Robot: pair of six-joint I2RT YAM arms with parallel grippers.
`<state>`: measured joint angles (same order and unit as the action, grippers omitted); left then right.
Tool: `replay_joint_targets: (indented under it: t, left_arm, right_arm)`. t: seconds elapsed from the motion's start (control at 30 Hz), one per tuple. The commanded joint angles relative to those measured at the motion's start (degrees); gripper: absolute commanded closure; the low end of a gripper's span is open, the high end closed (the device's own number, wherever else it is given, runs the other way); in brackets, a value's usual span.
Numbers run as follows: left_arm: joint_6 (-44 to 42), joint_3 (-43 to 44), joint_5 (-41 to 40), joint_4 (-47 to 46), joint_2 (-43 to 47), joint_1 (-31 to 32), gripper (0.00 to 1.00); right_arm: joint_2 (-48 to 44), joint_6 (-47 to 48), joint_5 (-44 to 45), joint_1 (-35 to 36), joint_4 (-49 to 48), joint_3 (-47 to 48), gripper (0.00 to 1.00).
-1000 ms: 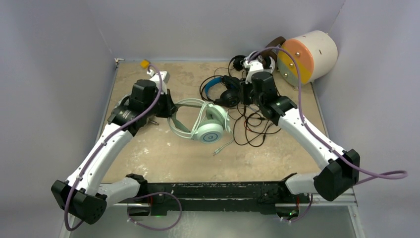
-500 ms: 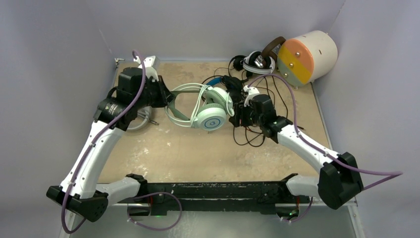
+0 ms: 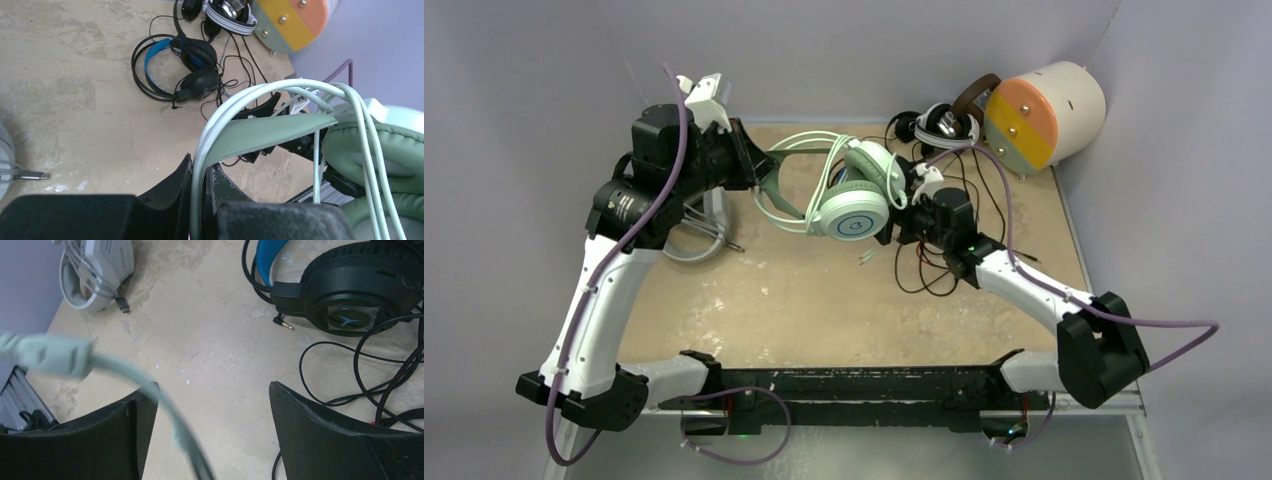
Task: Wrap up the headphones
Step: Wrap the headphones cable around the headphones.
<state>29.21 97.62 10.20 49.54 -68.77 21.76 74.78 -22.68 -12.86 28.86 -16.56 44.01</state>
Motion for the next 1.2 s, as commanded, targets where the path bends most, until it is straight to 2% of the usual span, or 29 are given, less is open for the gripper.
replay_joint_targets:
  t: [0.0,0.13,0.33,0.5,0.6,0.73,0.83,0.93,1.17]
  left_arm:
    - [4.9,3.9,2.8,-3.3,-0.3,-0.4,1.00]
    - [7.1,3.8,1.7,-4.1,-0.5,-0.4,1.00]
    - [11.7,2.5,1.5,-7.5,-0.7,-0.4,1.00]
    - [13.9,2.6,0.5,-9.6,-0.8,-0.4,1.00]
    - [14.6,2.7,-0.9,-10.3,-0.8,-0.4,1.00]
    - [15.3,2.5,-2.0,-10.9,-1.2,-0.4,1.00]
    - [16.2,1.6,-3.2,-11.9,-1.5,-0.4,1.00]
    - [17.8,-0.1,-6.7,-12.9,-1.7,-0.5,1.00]
    - [22.9,-0.9,-13.9,-10.7,-5.1,-0.5,1.00]
  right_arm:
    - [1.2,-6.1,6.1,0.1,-5.4,1.6,0.19]
    - [2.2,-8.2,9.6,0.1,-6.3,1.1,0.33]
    - [3.4,-9.2,7.6,0.1,-16.1,-3.1,0.38]
    - [7.2,-9.7,6.0,0.1,-18.1,-2.8,0.77]
    - [8.9,-9.8,5.4,0.1,-18.6,-2.8,0.87]
    - [8.7,-9.8,5.4,0.1,-19.8,-3.9,0.88]
    - [8.0,-9.8,4.1,0.1,-19.2,-4.0,1.00]
    - [7.6,-10.0,0.3,0.7,-17.8,-3.7,1.00]
    - [0.3,-10.6,-0.7,6.4,-11.7,-7.6,1.00]
